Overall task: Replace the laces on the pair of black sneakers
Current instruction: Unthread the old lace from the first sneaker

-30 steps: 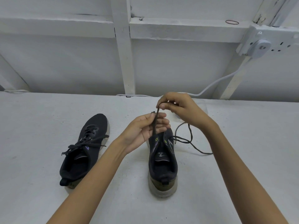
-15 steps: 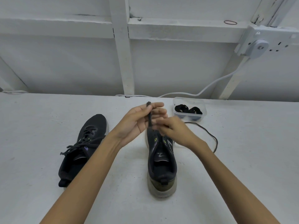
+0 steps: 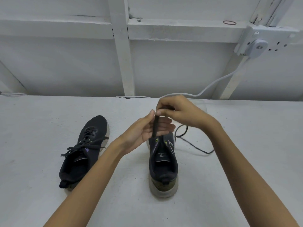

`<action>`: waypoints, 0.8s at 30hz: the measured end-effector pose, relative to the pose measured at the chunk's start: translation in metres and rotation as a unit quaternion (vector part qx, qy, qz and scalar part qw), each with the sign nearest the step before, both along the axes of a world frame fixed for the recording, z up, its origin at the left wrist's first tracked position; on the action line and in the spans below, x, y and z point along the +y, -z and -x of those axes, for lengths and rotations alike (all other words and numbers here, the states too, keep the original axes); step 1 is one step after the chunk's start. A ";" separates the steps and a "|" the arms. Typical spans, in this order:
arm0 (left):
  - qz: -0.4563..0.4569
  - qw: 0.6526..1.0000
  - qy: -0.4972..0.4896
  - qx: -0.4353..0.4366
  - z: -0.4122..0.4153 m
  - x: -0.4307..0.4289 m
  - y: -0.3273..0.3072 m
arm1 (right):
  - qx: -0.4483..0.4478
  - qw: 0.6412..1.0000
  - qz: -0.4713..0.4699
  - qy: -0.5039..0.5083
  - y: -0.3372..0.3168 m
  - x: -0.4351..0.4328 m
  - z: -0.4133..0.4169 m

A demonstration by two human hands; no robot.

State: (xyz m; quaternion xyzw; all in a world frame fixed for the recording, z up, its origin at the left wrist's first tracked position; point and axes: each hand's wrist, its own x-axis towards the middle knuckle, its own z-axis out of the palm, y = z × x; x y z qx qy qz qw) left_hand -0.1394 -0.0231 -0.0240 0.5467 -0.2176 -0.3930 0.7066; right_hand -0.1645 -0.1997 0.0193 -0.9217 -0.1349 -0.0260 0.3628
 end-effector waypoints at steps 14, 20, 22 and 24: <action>0.066 0.995 -0.066 0.044 -0.014 0.008 -0.012 | 0.109 0.989 -0.095 -0.013 0.051 0.029 0.036; -0.025 0.997 -0.072 0.002 -0.009 0.007 -0.002 | 0.093 0.992 -0.078 -0.036 0.011 0.014 0.036; -0.028 0.998 -0.059 0.003 -0.004 0.006 0.001 | 0.053 0.996 -0.066 -0.023 -0.001 0.006 0.024; -0.016 0.999 -0.032 0.009 0.001 0.004 0.001 | 0.014 0.999 -0.039 0.002 -0.006 -0.001 0.010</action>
